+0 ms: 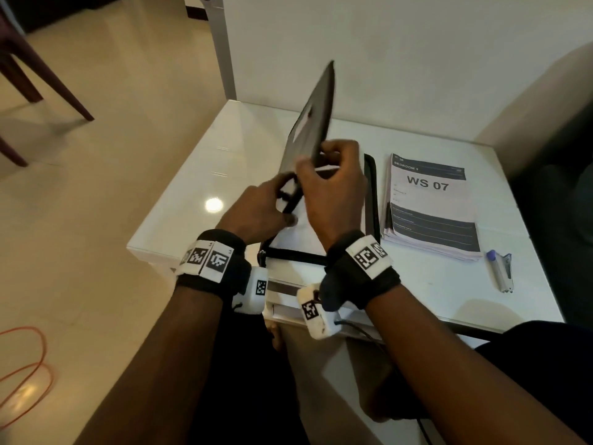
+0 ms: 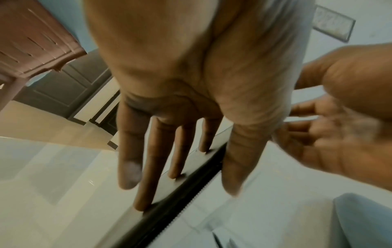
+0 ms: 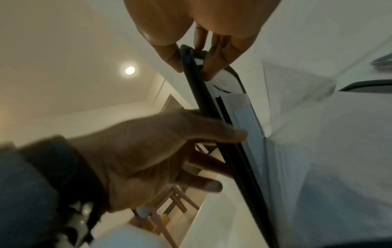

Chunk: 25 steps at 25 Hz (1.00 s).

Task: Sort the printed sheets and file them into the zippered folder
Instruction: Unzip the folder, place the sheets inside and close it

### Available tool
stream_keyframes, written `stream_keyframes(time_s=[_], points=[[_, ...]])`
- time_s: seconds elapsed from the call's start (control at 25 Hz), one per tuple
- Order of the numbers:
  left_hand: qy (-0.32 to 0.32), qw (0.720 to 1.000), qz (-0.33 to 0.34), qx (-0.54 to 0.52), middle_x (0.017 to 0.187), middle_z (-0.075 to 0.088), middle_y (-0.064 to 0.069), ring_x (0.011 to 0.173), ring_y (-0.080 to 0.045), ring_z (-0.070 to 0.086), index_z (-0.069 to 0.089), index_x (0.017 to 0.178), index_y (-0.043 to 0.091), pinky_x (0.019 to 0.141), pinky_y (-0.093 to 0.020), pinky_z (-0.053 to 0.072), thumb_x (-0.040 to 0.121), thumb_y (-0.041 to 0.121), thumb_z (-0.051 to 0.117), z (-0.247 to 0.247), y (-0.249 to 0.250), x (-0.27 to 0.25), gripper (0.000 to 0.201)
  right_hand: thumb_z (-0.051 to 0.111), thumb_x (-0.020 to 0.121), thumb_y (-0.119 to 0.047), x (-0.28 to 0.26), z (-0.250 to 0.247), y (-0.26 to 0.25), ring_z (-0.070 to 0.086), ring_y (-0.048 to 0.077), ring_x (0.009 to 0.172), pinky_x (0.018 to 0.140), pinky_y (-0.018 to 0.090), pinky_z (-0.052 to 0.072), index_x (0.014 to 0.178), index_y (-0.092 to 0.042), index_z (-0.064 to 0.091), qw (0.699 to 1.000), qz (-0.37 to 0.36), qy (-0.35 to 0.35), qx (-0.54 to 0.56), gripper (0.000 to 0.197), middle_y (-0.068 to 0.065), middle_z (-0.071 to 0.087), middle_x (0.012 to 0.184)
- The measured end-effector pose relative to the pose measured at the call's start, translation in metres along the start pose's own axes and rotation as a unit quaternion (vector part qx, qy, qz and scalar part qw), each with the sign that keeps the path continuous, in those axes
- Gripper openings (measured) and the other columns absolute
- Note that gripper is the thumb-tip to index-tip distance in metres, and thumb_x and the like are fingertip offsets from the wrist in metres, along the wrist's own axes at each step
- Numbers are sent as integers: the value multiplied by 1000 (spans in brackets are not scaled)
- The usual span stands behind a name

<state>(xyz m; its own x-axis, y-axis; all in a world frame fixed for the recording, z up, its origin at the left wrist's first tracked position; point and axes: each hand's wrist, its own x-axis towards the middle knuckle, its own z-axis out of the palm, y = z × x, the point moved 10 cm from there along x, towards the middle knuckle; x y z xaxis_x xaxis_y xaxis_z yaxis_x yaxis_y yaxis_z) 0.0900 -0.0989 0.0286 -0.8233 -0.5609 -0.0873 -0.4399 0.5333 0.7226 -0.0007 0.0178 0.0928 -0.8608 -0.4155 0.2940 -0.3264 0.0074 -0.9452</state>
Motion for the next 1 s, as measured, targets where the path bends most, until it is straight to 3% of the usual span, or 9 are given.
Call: stream_keyframes(time_s=[0.08,0.2,0.36,0.44,0.56,0.72,0.84,1.0], points=[[70,995,16,-74,133,69,4,117,-20,65,49,149,31,88,-36,52,86,9,74,-36,-8,-12,71,70,91,-45,-1,47,-14,68,7,89,77,25,59,114,-24,58,997,-14,-71,11,33,-9,69,101],[144,957,-13,-251,115,74,1,107,-32,70,62,133,25,82,-50,58,86,-2,66,-72,-48,-32,55,57,100,-48,-2,104,0,68,10,94,86,33,58,113,-22,66,981,10,-195,5,30,-5,72,103],[151,914,-95,-364,111,78,-4,99,-33,75,65,128,21,90,-51,60,92,-9,63,-86,-113,-45,46,57,101,-37,0,128,66,59,23,124,110,40,45,138,-16,60,930,13,-317,-186,42,7,60,139],[153,897,-120,-396,113,78,-8,98,-34,76,66,130,18,89,-49,61,93,-8,62,-87,-139,-44,45,56,102,-35,-5,130,92,50,25,135,116,40,37,144,-16,55,901,10,-359,-242,46,8,52,149],[162,872,-152,-435,113,78,-11,99,-33,76,63,133,11,83,-44,63,95,-7,61,-84,-170,-43,43,55,102,-36,-9,140,114,41,27,141,119,42,30,145,-15,53,885,8,-375,-275,48,9,49,151],[148,850,-184,-470,119,76,-11,104,-31,76,64,132,15,82,-41,62,97,-4,60,-74,-207,-48,39,58,97,-40,-9,154,132,48,34,134,115,48,38,141,-18,58,892,28,-349,-285,48,14,55,143],[128,824,-211,-511,125,74,-11,109,-31,74,60,139,14,81,-39,64,97,-4,58,-60,-237,-58,46,58,97,-39,-14,156,140,53,35,126,109,48,44,134,-17,62,896,37,-341,-283,43,15,59,134],[144,792,-261,-533,125,74,-12,108,-29,74,63,137,11,75,-32,64,96,-2,61,-40,-267,-68,43,59,97,-35,-19,157,151,53,32,124,109,47,45,128,-14,64,898,39,-340,-276,38,14,58,134]])
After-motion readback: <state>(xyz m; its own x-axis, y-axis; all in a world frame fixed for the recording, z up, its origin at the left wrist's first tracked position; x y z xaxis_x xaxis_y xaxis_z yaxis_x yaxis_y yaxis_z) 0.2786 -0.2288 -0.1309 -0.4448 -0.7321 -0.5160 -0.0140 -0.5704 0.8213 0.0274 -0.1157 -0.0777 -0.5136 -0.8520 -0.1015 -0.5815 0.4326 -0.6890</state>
